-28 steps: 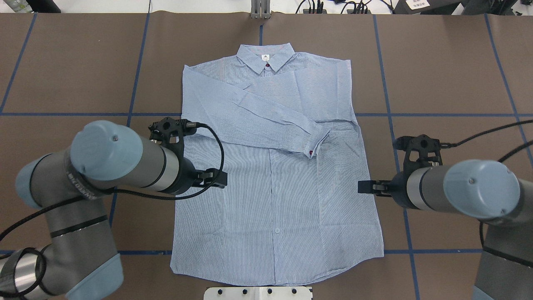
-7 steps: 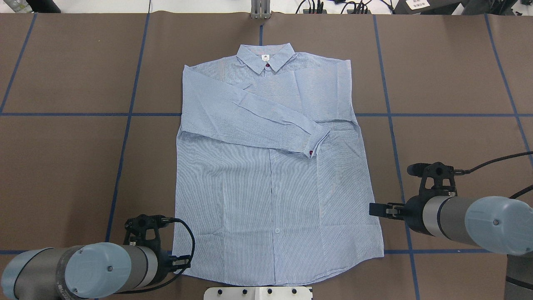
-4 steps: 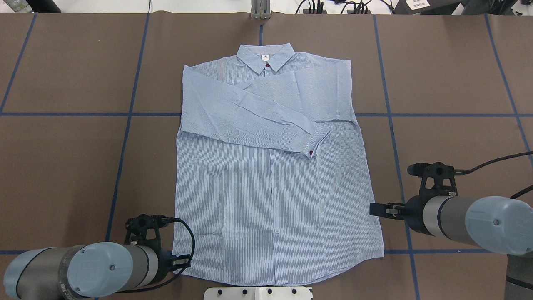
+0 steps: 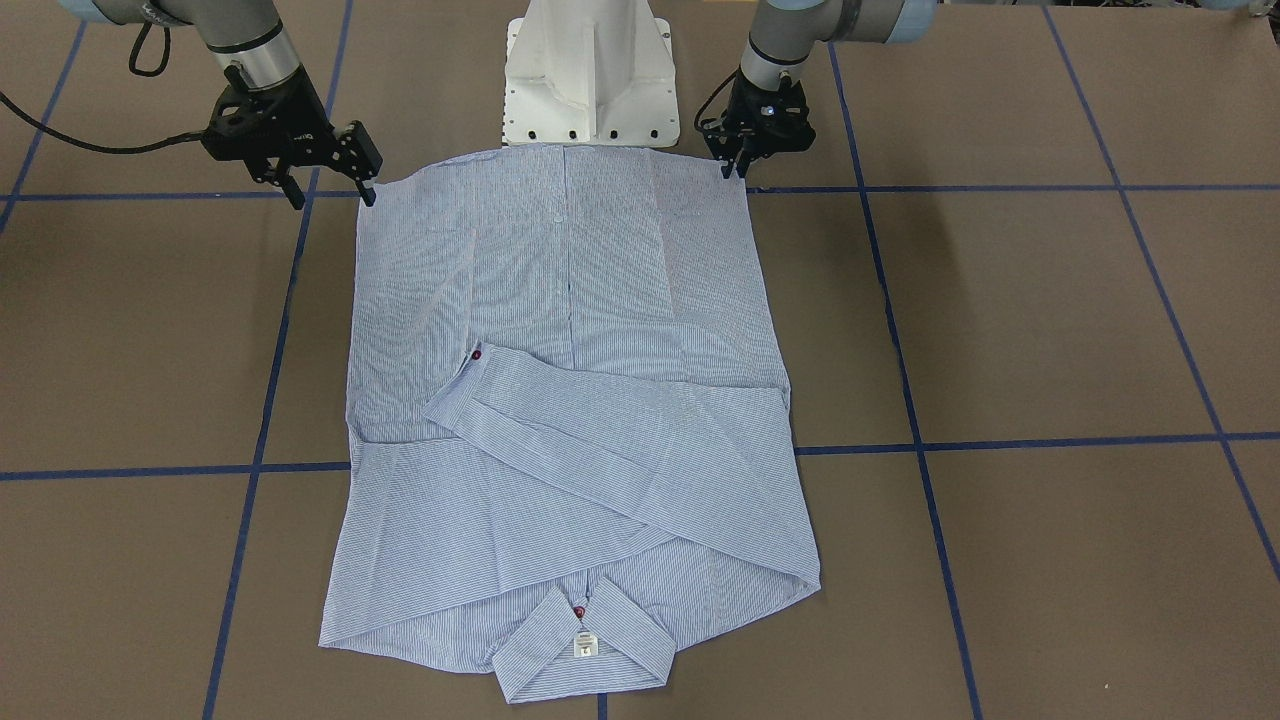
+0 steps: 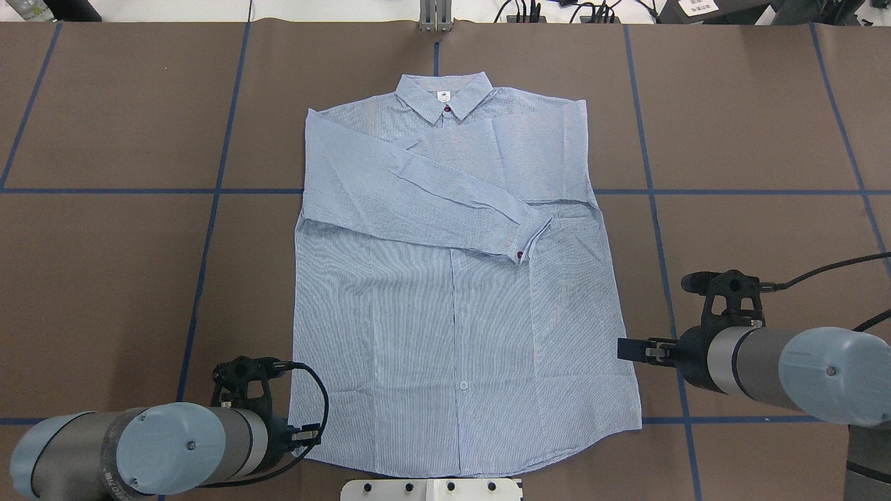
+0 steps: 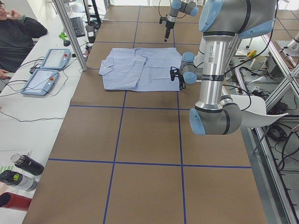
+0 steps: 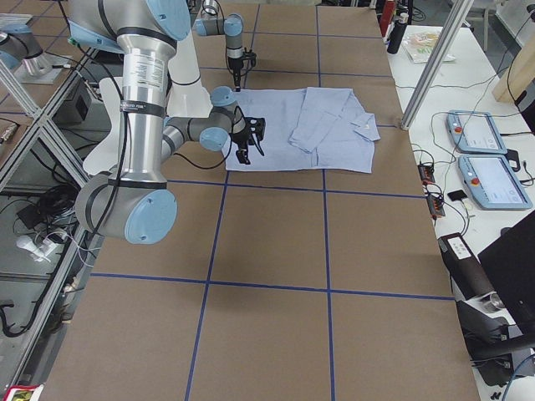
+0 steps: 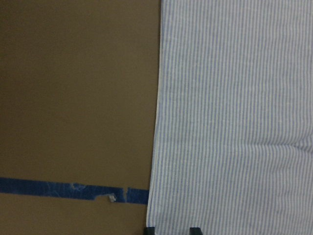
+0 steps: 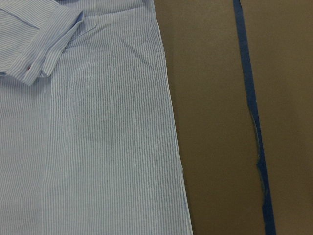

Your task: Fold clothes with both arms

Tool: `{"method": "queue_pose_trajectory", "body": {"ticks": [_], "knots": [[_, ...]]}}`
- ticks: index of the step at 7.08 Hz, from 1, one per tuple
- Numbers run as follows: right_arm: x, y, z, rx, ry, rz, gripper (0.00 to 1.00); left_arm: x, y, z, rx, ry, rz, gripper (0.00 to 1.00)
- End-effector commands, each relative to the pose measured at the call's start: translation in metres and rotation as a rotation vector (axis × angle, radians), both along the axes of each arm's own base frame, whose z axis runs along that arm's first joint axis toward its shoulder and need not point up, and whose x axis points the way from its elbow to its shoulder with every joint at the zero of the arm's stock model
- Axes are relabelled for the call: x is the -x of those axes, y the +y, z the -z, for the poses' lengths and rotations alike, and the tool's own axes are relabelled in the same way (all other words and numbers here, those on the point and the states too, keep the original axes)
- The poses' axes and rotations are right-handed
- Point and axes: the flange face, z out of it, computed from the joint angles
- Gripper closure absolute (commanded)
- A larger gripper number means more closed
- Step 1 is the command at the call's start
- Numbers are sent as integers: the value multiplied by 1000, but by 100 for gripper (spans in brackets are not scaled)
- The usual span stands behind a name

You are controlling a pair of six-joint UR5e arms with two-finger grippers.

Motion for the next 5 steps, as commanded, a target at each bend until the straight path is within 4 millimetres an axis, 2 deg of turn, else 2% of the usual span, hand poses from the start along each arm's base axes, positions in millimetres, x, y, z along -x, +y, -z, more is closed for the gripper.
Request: {"method": "queue_pose_trajectory", "body": {"ticks": [1,5], "knots": [[0,0,1,0,-3,1,0,1,-1,0,0,-5,2,70],[-3,1,7,-2,-15,2,0,5,1,3,6,-40,-3,71]]}}
